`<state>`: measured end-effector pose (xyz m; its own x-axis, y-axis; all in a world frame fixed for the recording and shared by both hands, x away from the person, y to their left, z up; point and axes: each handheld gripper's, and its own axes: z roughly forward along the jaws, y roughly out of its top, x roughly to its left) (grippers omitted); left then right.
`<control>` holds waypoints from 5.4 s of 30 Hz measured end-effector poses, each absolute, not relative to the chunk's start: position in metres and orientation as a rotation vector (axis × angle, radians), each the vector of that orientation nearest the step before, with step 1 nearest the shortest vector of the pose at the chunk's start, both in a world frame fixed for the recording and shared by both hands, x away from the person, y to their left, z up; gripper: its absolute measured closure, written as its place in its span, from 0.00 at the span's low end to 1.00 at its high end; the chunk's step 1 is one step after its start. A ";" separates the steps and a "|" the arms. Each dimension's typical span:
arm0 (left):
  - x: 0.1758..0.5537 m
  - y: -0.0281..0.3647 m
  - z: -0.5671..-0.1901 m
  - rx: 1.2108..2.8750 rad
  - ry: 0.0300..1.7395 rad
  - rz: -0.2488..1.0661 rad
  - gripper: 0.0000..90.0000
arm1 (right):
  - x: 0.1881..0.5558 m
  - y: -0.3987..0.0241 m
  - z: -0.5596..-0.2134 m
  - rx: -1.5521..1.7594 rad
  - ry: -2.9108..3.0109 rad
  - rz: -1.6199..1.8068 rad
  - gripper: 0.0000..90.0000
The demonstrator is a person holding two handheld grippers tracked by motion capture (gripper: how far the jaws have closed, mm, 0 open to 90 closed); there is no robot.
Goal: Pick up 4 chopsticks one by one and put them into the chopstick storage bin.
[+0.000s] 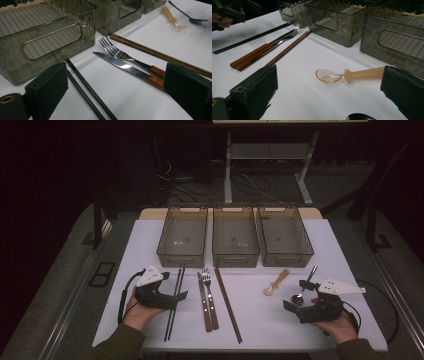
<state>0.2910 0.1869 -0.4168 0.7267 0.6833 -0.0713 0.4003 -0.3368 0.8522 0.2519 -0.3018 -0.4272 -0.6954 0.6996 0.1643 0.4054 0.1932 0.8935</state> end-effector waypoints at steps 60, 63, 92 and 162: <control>0.360 0.171 -0.439 2.099 1.073 0.443 0.64 | 0.253 -0.297 -0.430 1.074 2.193 1.486 0.02; 0.361 0.170 -0.440 2.108 1.082 0.441 0.64 | 0.252 -0.297 -0.430 1.074 2.192 1.486 0.01; 0.362 0.164 -0.447 2.168 1.075 0.427 0.76 | 0.252 -0.296 -0.430 1.057 2.202 1.472 0.01; 0.321 0.212 -0.424 2.018 0.946 0.321 0.41 | 0.255 -0.291 -0.438 1.059 2.306 1.401 0.01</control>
<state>0.3210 0.2123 -0.4237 0.6790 0.7246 -0.1183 0.5029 -0.3416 0.7940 0.2554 -0.2907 -0.4379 -0.7074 0.6893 0.1564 0.4565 0.2766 0.8457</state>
